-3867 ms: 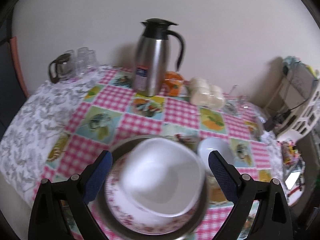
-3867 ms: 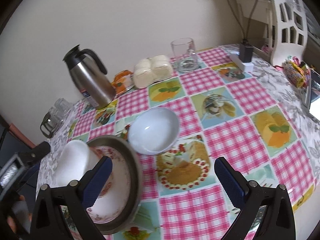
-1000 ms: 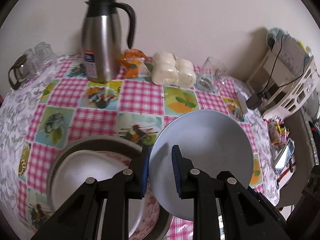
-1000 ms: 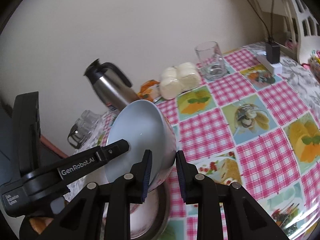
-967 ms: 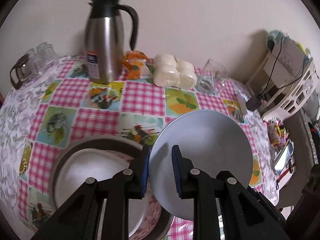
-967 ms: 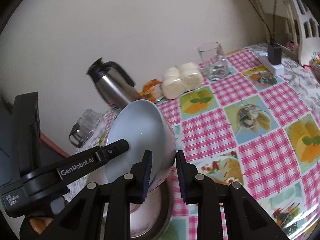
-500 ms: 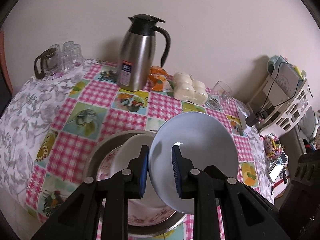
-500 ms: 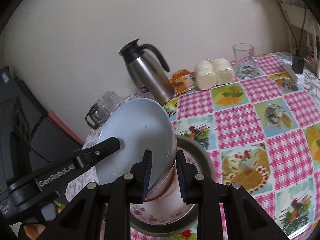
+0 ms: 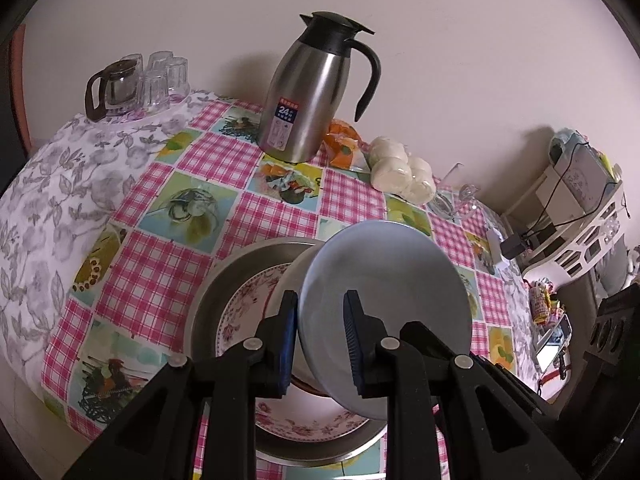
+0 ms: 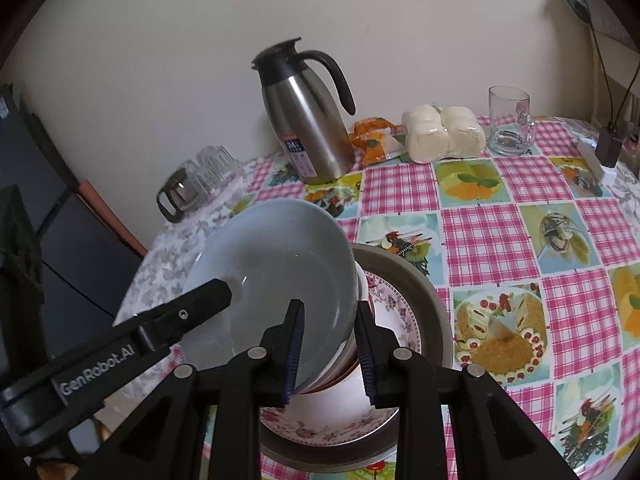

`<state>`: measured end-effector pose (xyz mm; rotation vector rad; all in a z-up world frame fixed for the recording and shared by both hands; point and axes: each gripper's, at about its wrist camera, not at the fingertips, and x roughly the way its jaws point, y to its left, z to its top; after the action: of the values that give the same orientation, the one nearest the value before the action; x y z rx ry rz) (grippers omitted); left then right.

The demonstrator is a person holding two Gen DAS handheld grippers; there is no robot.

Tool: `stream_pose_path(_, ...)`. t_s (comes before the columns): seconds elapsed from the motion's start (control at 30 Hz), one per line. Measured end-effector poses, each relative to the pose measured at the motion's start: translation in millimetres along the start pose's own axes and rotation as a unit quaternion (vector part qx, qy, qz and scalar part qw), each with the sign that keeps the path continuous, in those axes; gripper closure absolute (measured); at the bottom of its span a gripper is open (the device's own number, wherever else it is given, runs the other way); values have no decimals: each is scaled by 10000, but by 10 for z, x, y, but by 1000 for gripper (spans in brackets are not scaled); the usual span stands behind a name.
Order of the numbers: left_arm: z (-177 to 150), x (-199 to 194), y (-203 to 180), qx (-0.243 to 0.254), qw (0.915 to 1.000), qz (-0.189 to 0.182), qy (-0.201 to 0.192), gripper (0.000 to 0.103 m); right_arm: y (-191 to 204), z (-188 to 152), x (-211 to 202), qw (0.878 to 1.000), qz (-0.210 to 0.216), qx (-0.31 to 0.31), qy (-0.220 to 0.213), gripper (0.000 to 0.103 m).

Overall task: Organize plates and bowls
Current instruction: 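Lower the white round bowl into the square bowl with both tools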

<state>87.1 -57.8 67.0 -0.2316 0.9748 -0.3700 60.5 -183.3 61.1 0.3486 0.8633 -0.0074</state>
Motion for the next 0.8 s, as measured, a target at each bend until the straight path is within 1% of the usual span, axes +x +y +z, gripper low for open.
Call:
stream_pose_path(0.3, 22, 110, 100, -124, 9999, -4, 96, 80, 98, 6, 140, 9991, -365, -220, 2, 74)
stream_pose_path(0.63, 30, 158, 133, -158, 9998, 19, 108, 80, 141, 4, 186, 9977, -570, -376, -41, 74)
stream_pose_path(0.7, 29, 159, 137, -174, 9998, 24, 100, 80, 132, 9, 174, 9970, -659, -386, -75, 72)
stream_pose_path(0.8, 31, 142, 110, -118, 9999, 45, 53, 80, 93, 27, 141, 9977, -581, -325, -151, 68)
